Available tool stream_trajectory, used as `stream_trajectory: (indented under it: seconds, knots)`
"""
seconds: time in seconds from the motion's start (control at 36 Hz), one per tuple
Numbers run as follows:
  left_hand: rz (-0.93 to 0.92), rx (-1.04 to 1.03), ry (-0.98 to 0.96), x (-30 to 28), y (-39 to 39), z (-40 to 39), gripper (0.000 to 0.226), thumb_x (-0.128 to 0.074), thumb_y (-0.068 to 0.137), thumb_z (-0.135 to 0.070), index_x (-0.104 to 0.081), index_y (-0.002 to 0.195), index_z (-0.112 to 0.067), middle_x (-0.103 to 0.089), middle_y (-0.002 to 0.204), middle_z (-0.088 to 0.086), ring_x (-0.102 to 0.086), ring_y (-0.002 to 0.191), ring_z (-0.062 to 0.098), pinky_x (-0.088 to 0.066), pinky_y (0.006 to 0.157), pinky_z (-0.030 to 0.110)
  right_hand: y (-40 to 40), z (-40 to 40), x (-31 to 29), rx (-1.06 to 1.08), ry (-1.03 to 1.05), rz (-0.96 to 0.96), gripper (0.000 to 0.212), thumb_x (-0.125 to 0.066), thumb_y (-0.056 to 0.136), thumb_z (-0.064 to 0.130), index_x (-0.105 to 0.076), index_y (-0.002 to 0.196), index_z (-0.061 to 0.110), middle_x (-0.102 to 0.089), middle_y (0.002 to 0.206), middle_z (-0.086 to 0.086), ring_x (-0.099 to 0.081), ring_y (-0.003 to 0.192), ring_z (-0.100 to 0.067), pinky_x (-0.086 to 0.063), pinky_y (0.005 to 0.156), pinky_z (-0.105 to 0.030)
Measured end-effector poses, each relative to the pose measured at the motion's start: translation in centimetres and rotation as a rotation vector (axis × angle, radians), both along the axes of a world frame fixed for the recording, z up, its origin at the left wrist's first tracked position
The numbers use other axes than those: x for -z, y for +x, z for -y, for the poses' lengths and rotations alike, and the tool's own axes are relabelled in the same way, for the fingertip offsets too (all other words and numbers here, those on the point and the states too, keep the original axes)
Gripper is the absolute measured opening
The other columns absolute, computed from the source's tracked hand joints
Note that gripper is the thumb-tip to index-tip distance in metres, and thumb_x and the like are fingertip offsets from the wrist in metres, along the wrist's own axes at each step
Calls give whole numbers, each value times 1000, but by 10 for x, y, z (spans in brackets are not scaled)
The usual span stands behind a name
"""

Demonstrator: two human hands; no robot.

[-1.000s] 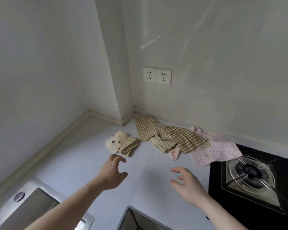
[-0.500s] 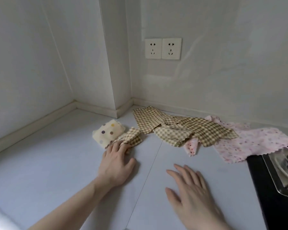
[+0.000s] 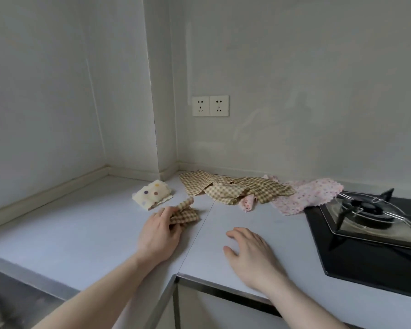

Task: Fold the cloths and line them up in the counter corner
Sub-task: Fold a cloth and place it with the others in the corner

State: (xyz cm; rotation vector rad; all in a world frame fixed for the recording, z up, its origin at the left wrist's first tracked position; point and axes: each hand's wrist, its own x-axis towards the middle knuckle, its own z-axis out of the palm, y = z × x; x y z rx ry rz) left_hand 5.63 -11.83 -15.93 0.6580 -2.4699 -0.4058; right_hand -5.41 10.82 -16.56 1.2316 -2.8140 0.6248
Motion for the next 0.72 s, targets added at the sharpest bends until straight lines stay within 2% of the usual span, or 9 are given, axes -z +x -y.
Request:
stream_trajectory:
  seconds: [0.08,0.14,0.19,0.25,0.36,0.53,0.67,0.72]
  knots:
    - [-38,-7,65,-3,23,-21,42,-61,89,-18,-59,131,-23,-63,130,-3,-59,118,22,-47,97,33,18,-12,3,24,1,1,47,-42,100,48,-45,144,33,-40,151,16,-40,138,-11,-25,117,-26]
    - [-92,-4,92,-9,36,-33,31,-62,91,-16,-67,119,-28,-67,121,-8,-63,110,21,-49,86,30,28,-22,4,35,-11,18,47,-43,98,49,-47,142,33,-42,149,16,-42,136,-12,-27,116,-27]
    - [-134,-1,69,-22,46,-41,15,-67,92,-22,-74,103,-30,-67,113,-13,-65,100,18,-50,77,30,36,-32,2,47,-27,56,47,-46,96,50,-49,140,33,-44,147,16,-43,134,-12,-29,115,-26]
    - [-175,2,42,-40,53,-47,9,-72,91,-31,-75,98,-28,-64,114,-13,-63,101,17,-50,76,30,42,-40,-3,58,-48,126,48,-50,94,49,-50,139,34,-46,144,17,-45,133,-12,-31,114,-26]
    - [-280,14,80,-73,67,-59,15,-72,89,-41,-68,90,-27,-60,107,-13,-58,99,13,-48,77,31,58,-53,-18,53,-155,317,49,-63,90,43,-54,136,28,-53,137,11,-50,129,-7,-36,111,-24]
    - [-340,113,243,-117,93,-85,21,-70,90,-41,-66,78,-25,-69,86,-12,-64,86,5,-46,73,25,85,-60,-59,19,-435,545,33,-68,93,41,-63,122,27,-65,114,11,-61,107,-3,-45,89,-17]
    - [-354,267,329,-141,108,-109,26,-70,92,-40,-62,75,-22,-69,72,-5,-58,59,3,-46,59,23,100,-61,-98,-27,-524,523,51,-69,88,54,-61,130,27,-64,120,14,-59,113,-1,-48,103,-28]
    - [-341,319,360,-146,111,-118,28,-67,95,-40,-61,78,-19,-69,71,2,-54,53,7,-45,55,26,106,-64,-111,-8,-528,536,58,-66,88,58,-58,136,26,-61,129,9,-59,115,-7,-53,98,-33]
